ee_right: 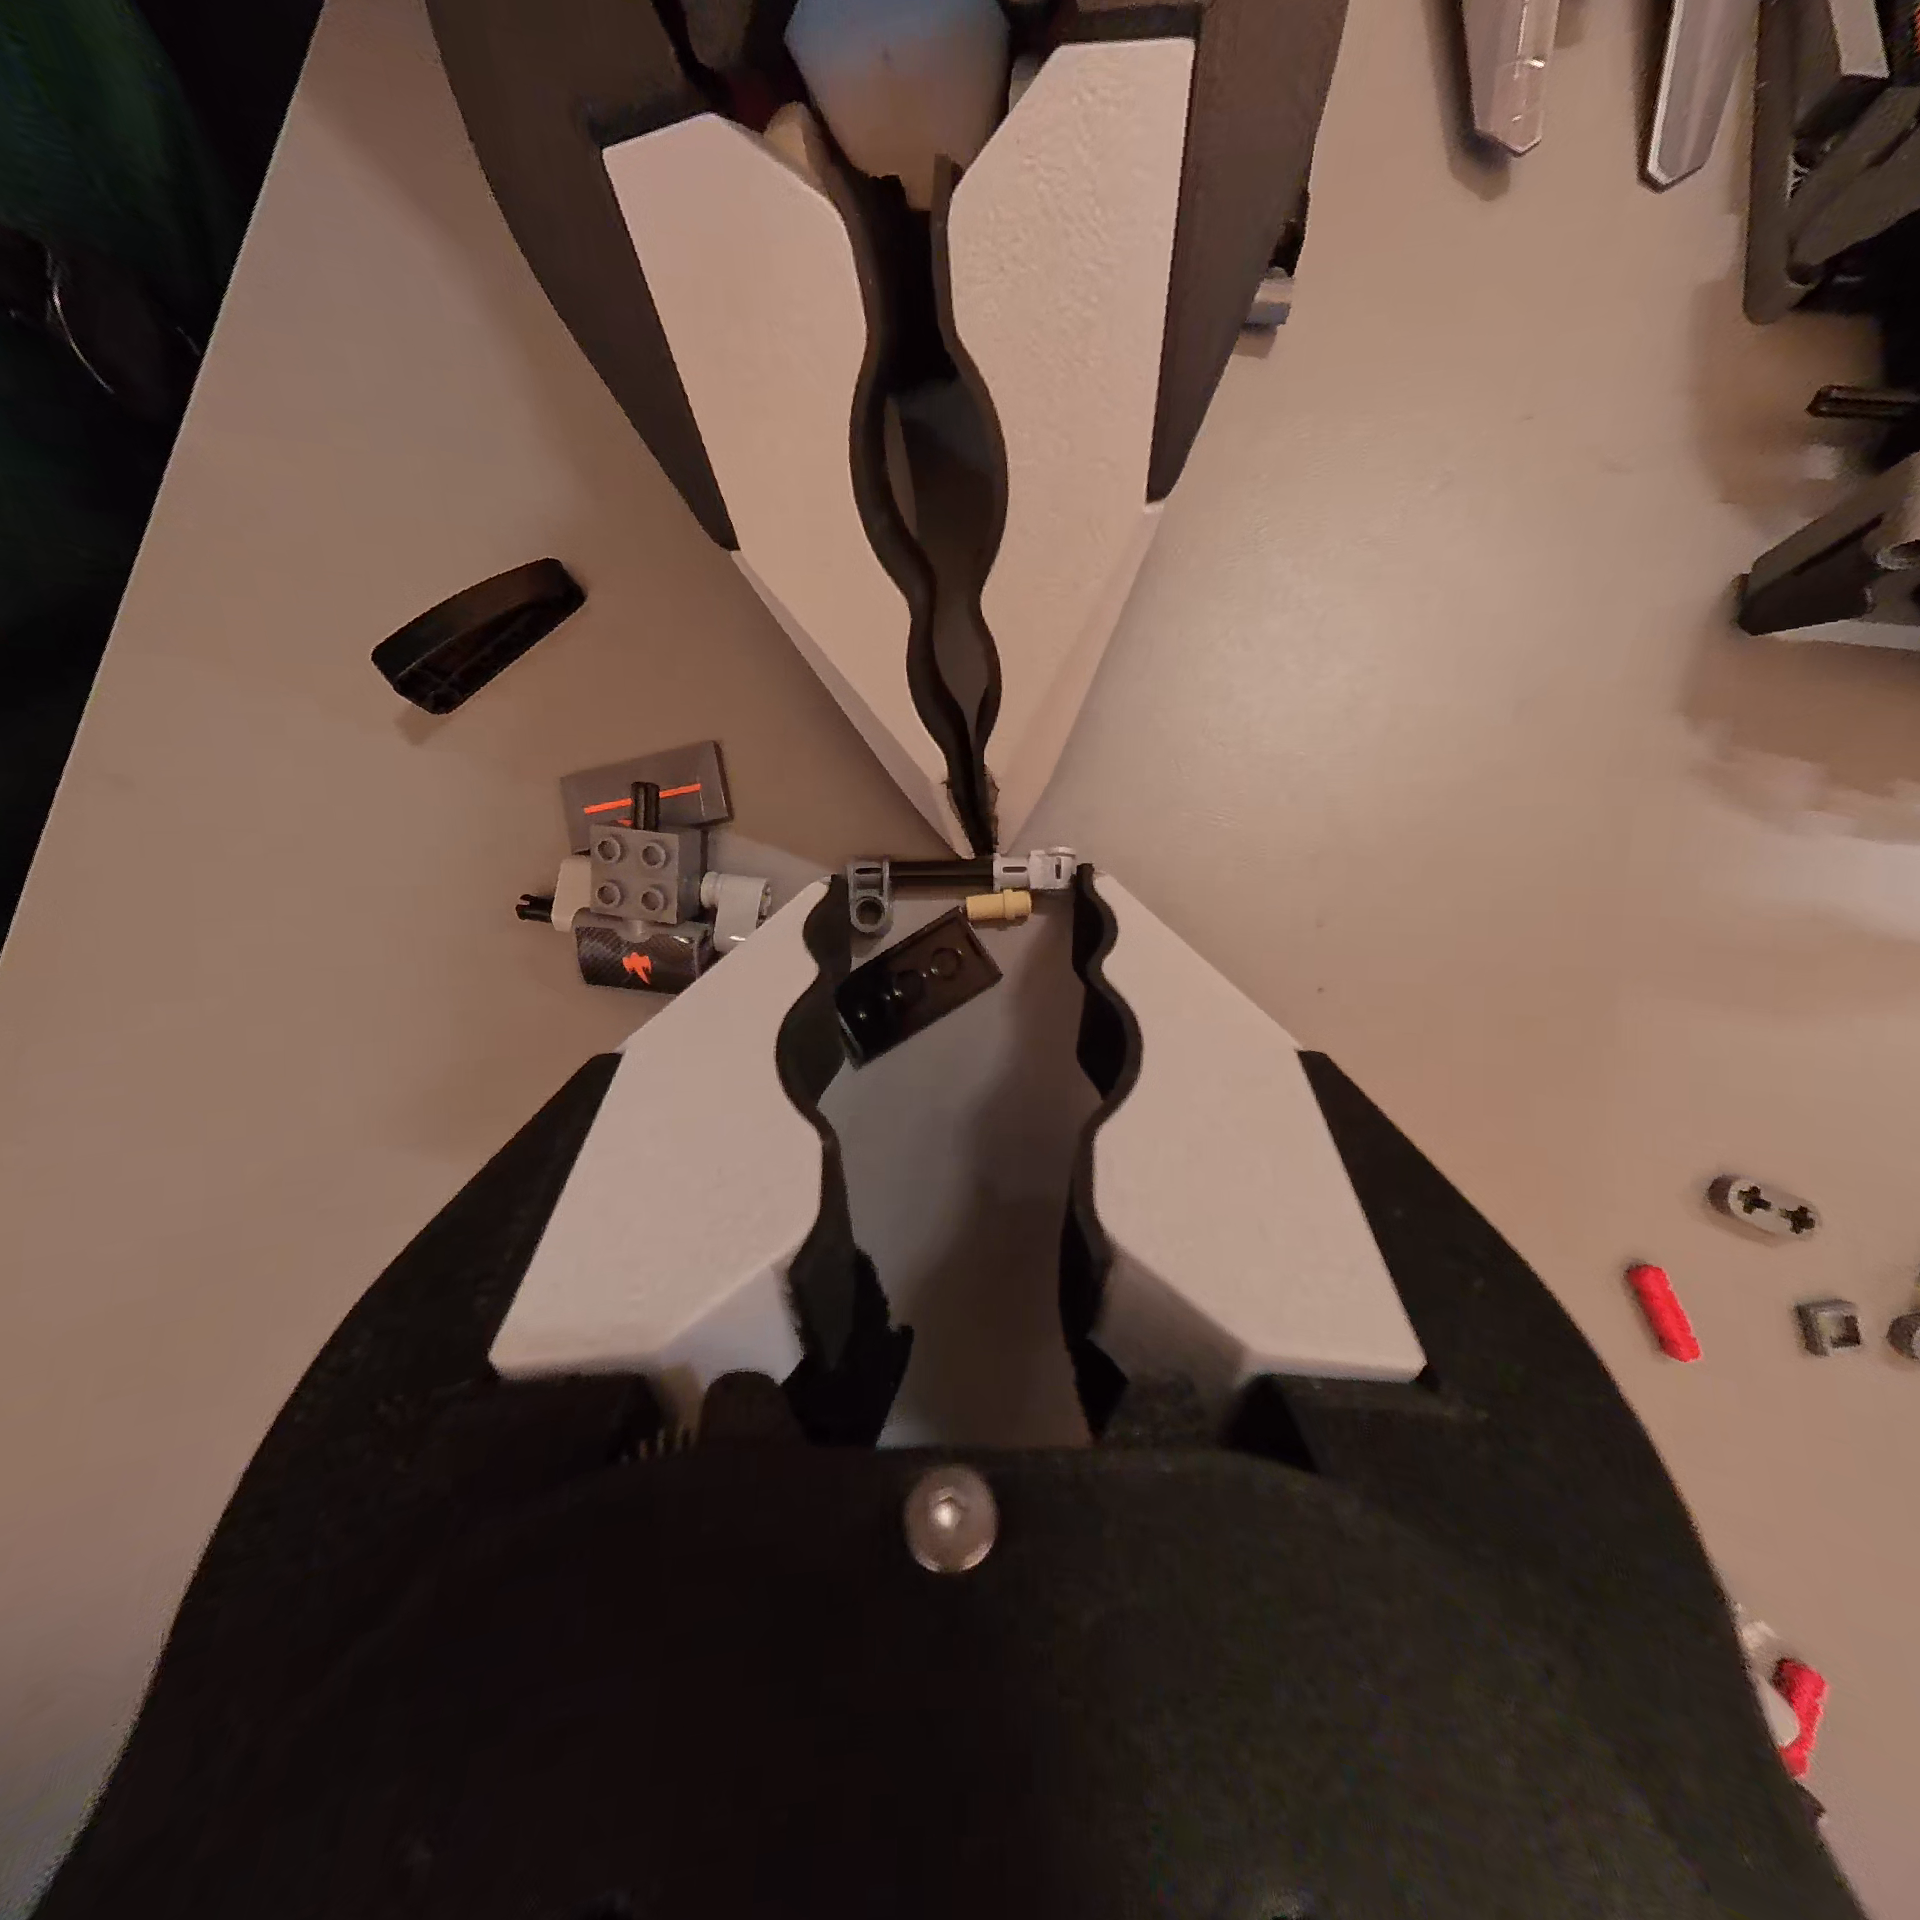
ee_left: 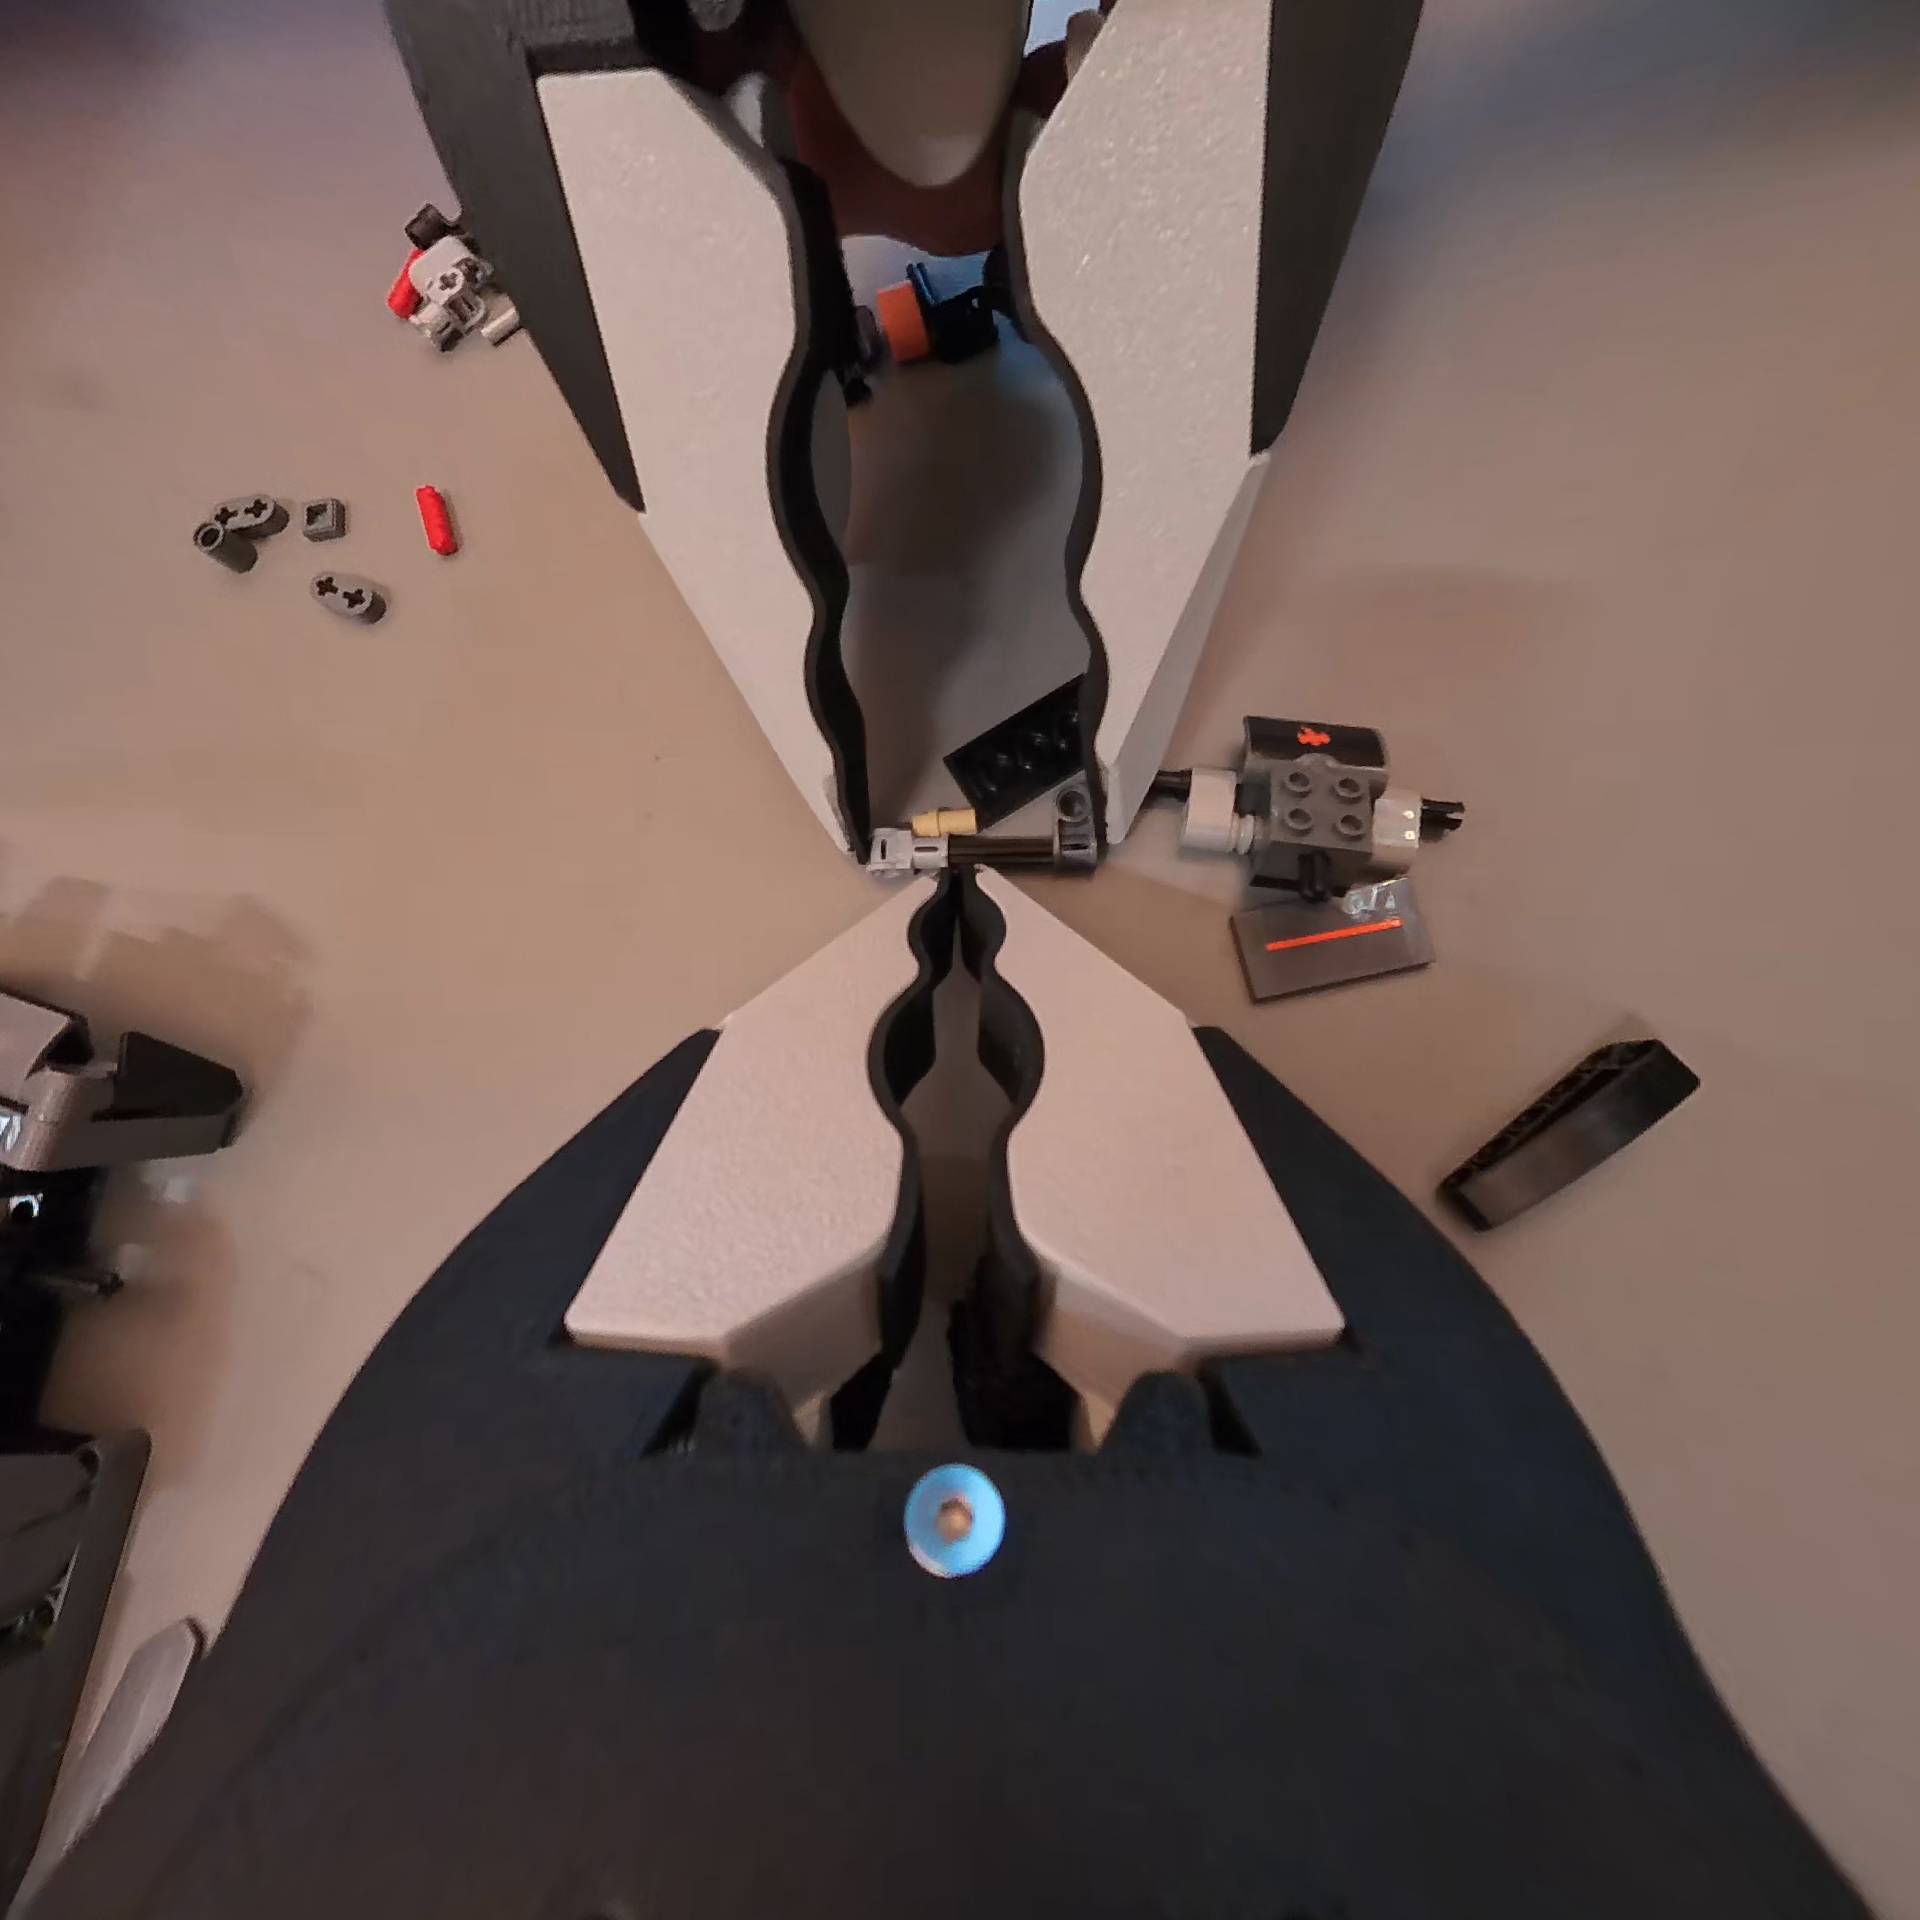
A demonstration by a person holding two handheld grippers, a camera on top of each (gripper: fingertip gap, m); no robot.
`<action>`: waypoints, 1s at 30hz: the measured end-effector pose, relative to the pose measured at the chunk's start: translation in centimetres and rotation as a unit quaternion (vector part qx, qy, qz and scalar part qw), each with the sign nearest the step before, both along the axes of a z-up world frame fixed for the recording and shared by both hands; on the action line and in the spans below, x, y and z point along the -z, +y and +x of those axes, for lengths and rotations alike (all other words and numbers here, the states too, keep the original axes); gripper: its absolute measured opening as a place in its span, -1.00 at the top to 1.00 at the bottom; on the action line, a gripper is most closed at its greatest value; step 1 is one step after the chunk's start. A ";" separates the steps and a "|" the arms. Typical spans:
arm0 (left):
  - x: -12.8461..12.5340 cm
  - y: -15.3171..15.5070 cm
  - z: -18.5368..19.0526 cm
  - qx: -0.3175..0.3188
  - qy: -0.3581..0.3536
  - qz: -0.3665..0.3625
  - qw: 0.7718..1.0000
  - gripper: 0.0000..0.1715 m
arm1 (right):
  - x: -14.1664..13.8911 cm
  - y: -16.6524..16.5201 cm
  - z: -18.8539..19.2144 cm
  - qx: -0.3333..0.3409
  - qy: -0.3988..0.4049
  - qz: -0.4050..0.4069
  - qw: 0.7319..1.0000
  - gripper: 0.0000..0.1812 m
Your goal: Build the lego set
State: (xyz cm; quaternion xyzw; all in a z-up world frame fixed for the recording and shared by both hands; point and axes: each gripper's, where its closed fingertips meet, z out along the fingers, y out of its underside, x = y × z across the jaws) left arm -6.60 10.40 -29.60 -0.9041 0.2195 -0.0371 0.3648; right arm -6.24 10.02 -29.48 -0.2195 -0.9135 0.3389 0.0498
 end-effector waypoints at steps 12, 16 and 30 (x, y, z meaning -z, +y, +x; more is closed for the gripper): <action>0.0 0.0 0.0 -0.003 0.008 0.001 1.000 1.00 | 0.0 0.0 0.0 0.004 0.004 0.001 1.000 0.56; 0.0 0.0 0.0 -0.005 0.006 0.001 1.000 1.00 | 0.0 0.0 -0.1 0.014 0.000 -0.008 1.000 0.56; 0.1 -0.2 0.2 -0.010 0.036 0.014 0.999 1.00 | 0.0 -0.1 -0.4 0.043 -0.001 -0.017 0.999 0.56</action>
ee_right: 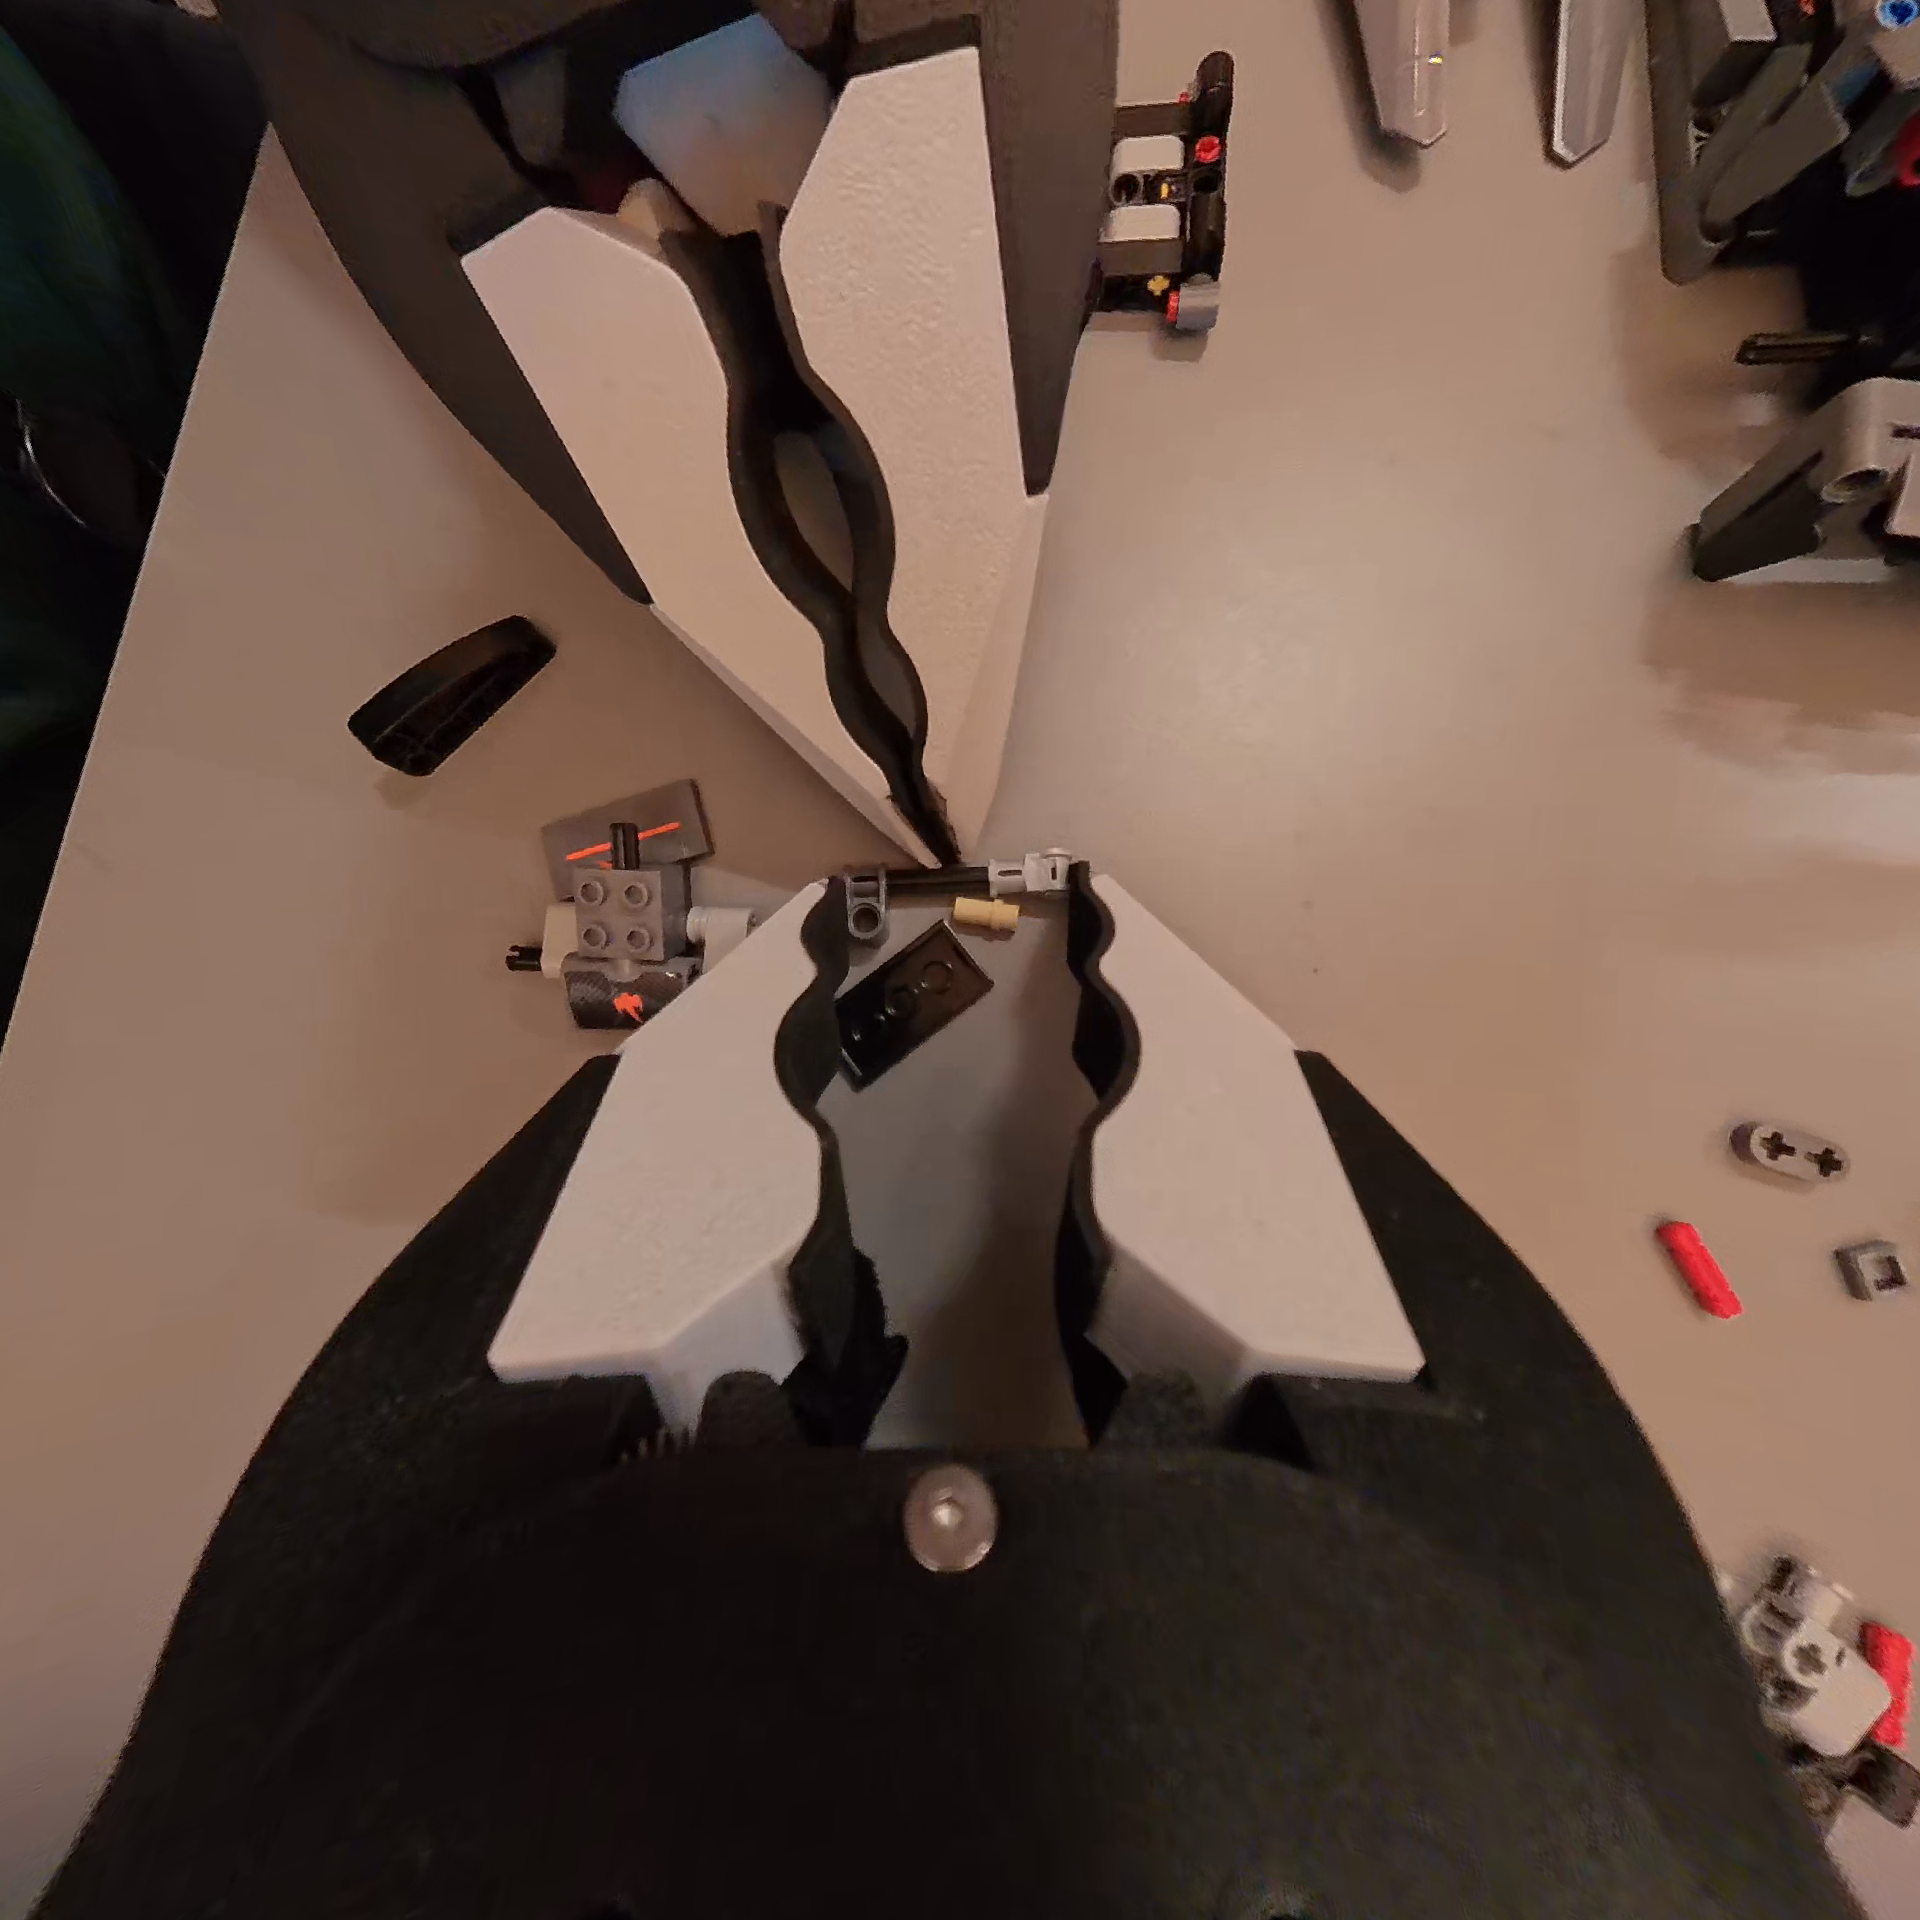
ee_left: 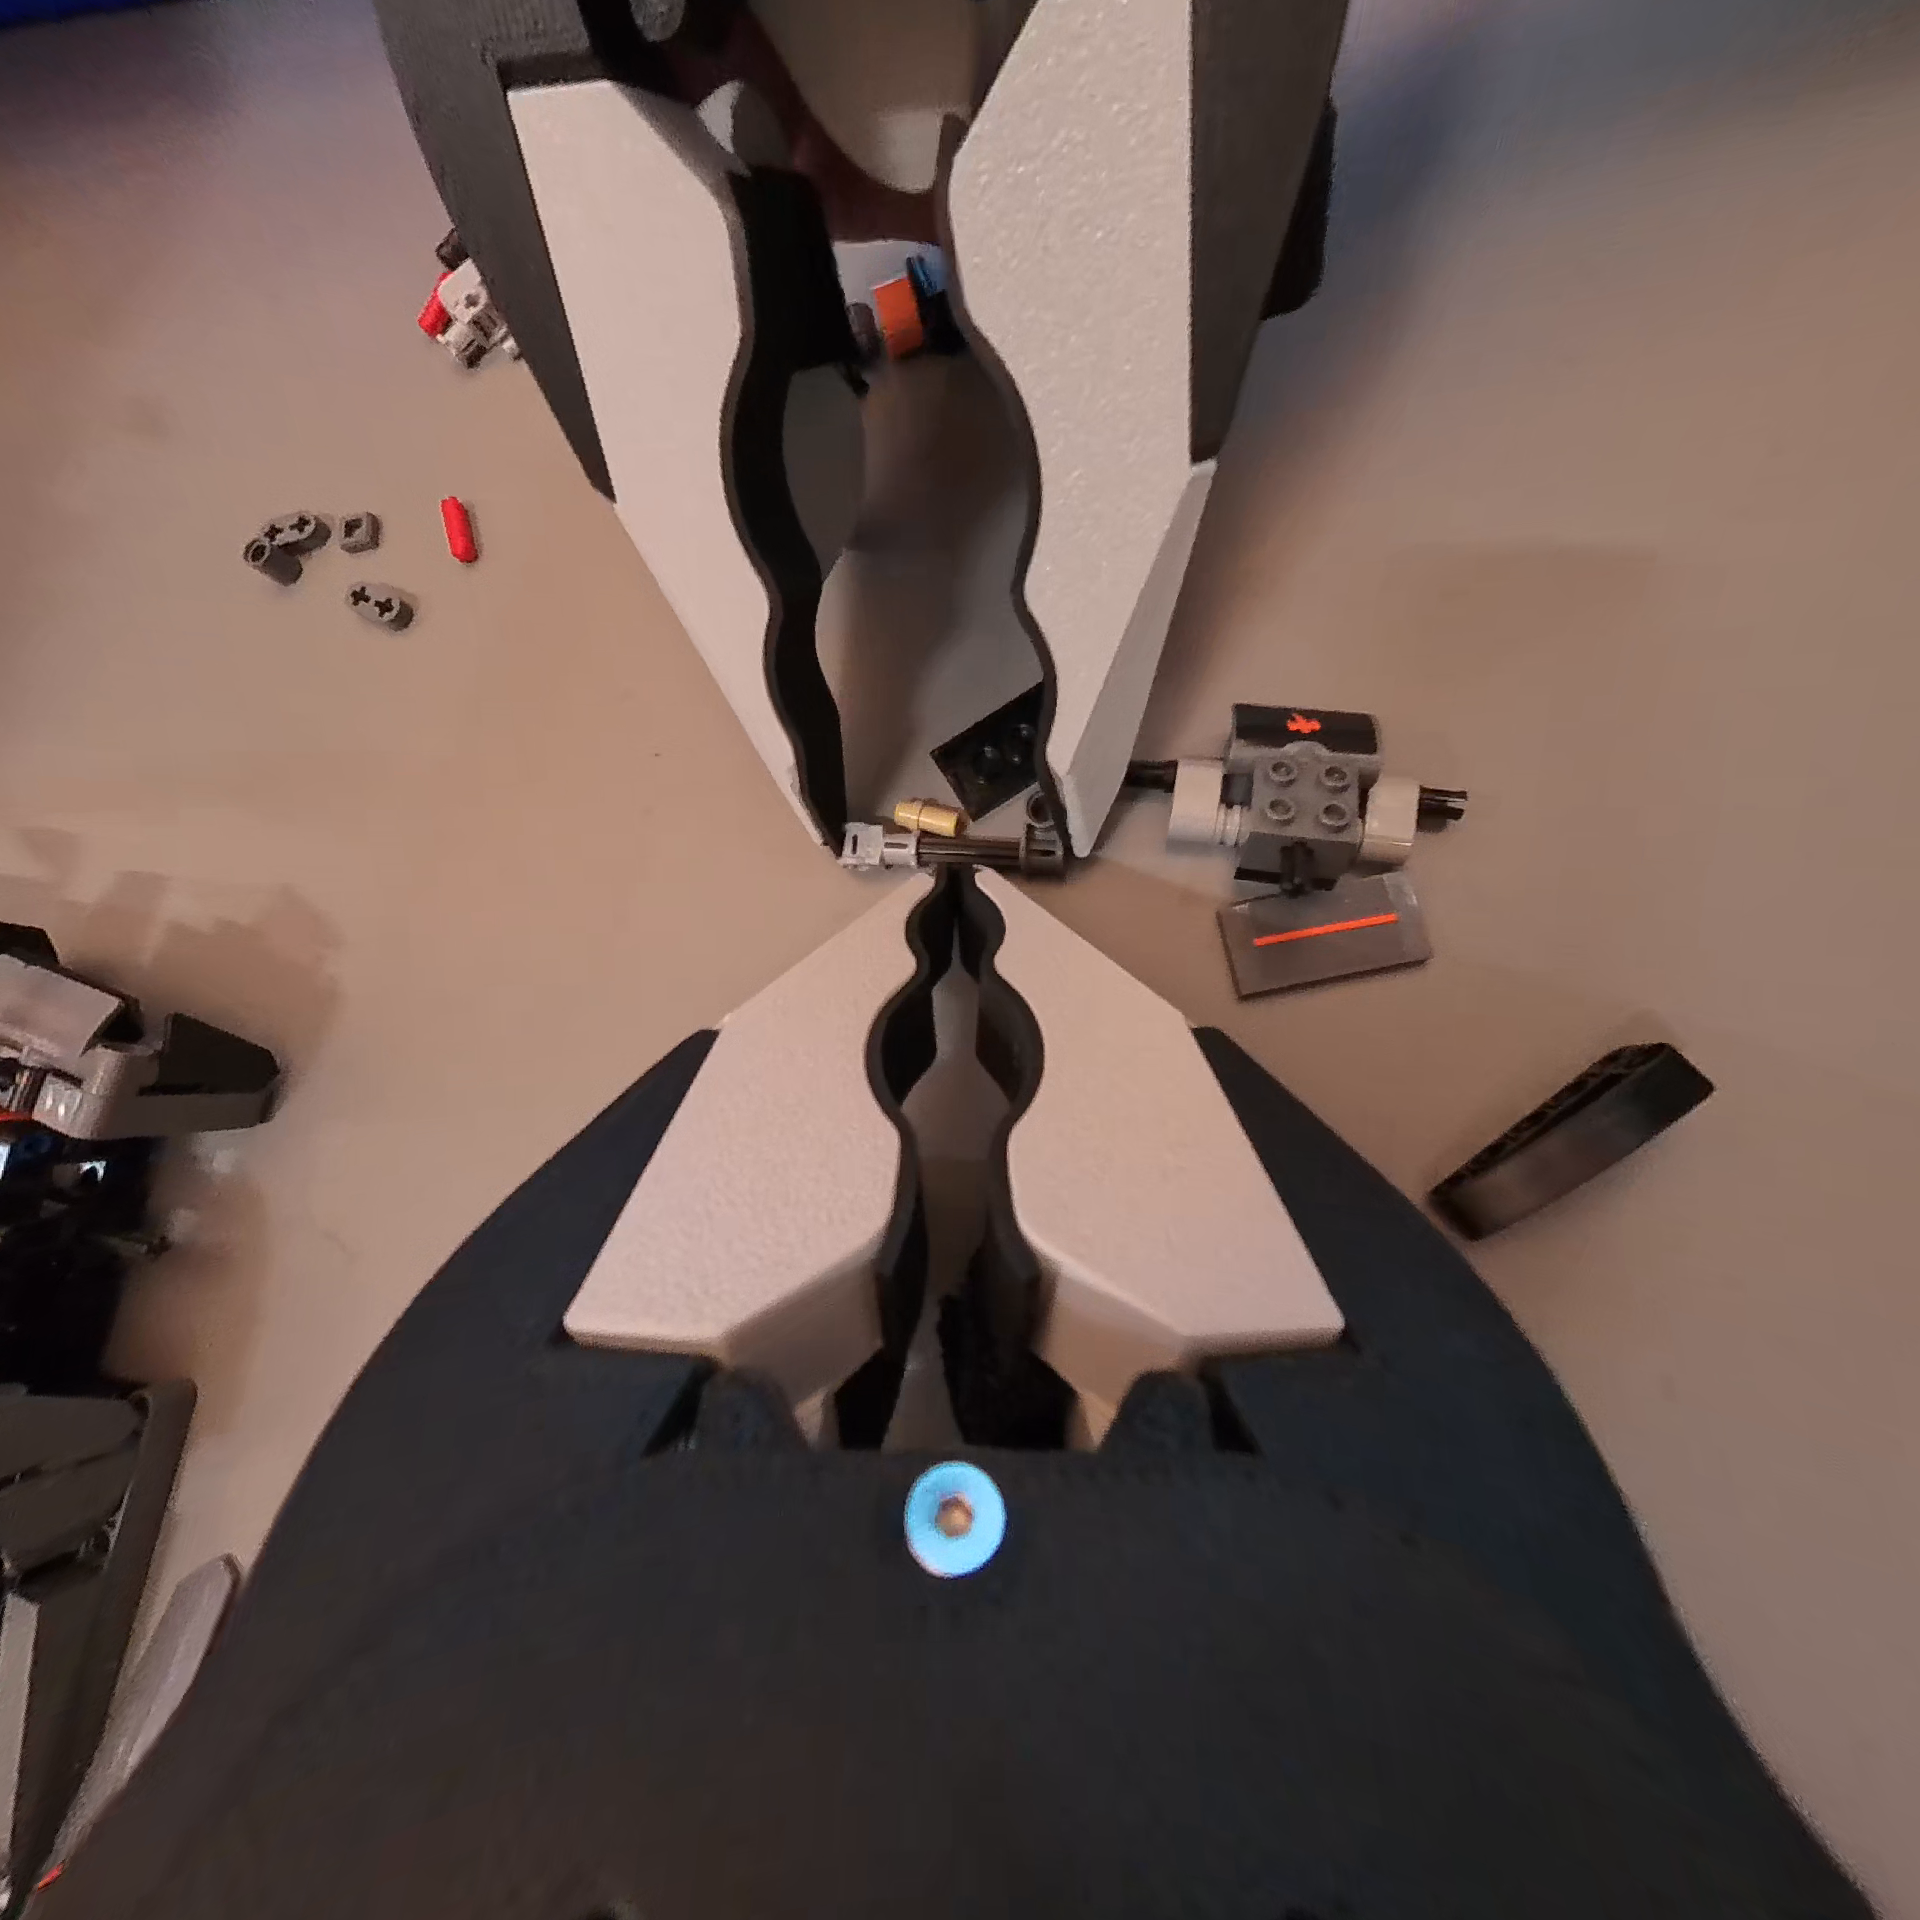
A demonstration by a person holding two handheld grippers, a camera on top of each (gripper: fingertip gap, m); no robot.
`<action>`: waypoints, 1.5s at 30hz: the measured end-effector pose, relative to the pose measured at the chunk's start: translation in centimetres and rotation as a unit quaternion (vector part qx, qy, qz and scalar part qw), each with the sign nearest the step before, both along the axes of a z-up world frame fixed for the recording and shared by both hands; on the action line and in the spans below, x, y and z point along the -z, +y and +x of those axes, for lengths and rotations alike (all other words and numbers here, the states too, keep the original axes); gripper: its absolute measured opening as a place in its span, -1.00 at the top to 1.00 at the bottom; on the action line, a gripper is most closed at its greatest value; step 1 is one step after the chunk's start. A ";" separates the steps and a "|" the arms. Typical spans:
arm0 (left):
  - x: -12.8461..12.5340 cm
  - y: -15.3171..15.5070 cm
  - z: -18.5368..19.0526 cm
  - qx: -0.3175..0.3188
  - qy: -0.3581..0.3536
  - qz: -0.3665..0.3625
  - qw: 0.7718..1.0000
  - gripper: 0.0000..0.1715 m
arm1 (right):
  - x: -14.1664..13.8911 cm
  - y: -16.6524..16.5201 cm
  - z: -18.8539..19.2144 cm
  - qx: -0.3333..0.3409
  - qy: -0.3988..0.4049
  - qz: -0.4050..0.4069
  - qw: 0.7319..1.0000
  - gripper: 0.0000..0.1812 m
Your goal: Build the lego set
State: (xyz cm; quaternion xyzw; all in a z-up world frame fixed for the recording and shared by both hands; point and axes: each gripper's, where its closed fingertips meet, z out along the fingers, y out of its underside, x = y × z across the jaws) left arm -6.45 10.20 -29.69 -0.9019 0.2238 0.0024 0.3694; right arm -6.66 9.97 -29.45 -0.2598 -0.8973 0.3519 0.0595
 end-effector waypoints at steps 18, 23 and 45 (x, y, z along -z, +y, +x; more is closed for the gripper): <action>0.0 0.0 0.0 0.010 -0.001 0.002 1.000 1.00 | 0.0 0.1 -0.1 0.005 -0.009 -0.010 1.000 0.56; -0.4 0.1 -0.9 -0.016 0.000 0.016 1.000 0.69 | -0.1 0.0 -0.1 0.006 -0.006 -0.017 1.000 0.56; -0.2 0.3 -0.1 0.053 -0.027 -0.023 0.998 0.55 | 0.0 0.1 -0.1 -0.011 0.000 -0.020 1.000 0.56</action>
